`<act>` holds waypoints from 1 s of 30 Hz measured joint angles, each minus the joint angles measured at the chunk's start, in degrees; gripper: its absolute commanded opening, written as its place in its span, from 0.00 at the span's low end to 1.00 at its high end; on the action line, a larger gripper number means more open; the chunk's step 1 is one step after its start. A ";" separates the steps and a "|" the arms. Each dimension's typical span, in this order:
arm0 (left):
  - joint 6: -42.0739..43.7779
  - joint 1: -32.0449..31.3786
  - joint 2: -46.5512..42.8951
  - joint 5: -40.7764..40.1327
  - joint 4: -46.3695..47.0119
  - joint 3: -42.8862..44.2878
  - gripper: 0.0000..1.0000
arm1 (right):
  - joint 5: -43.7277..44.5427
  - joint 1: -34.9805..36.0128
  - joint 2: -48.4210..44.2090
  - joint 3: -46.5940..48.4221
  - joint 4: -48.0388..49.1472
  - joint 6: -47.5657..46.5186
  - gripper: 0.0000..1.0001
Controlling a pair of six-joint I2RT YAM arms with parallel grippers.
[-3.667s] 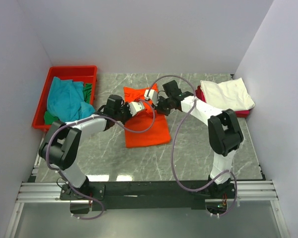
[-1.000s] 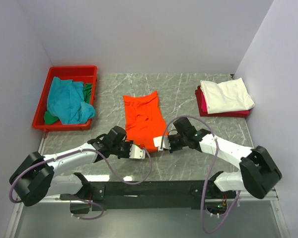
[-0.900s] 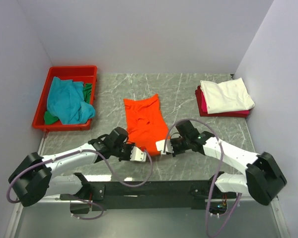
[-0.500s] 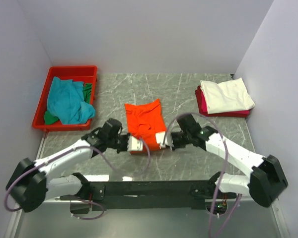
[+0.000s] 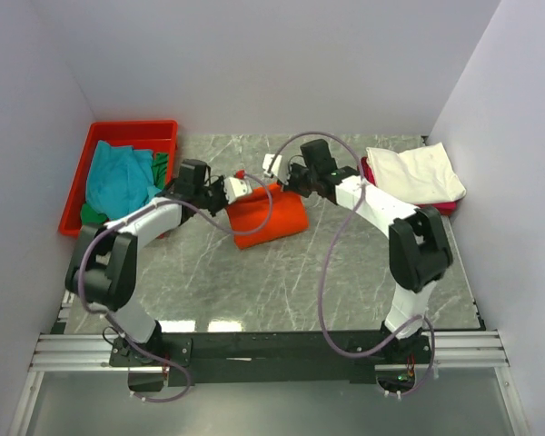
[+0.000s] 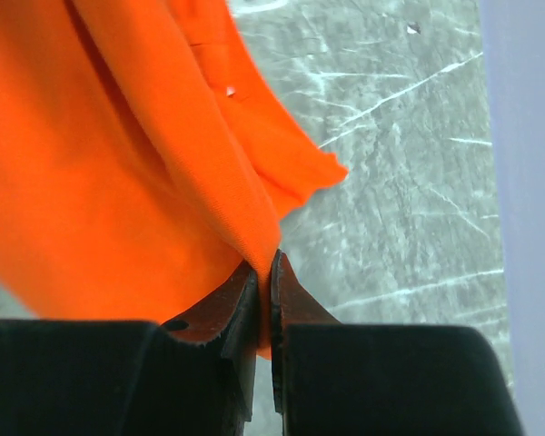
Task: Fold and stack the t-shirts
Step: Fold the tshirt
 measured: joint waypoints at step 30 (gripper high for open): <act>-37.24 3.69 16.00 -23.34 1.55 25.97 0.95 | 8.09 -5.53 21.09 26.10 1.90 31.32 0.66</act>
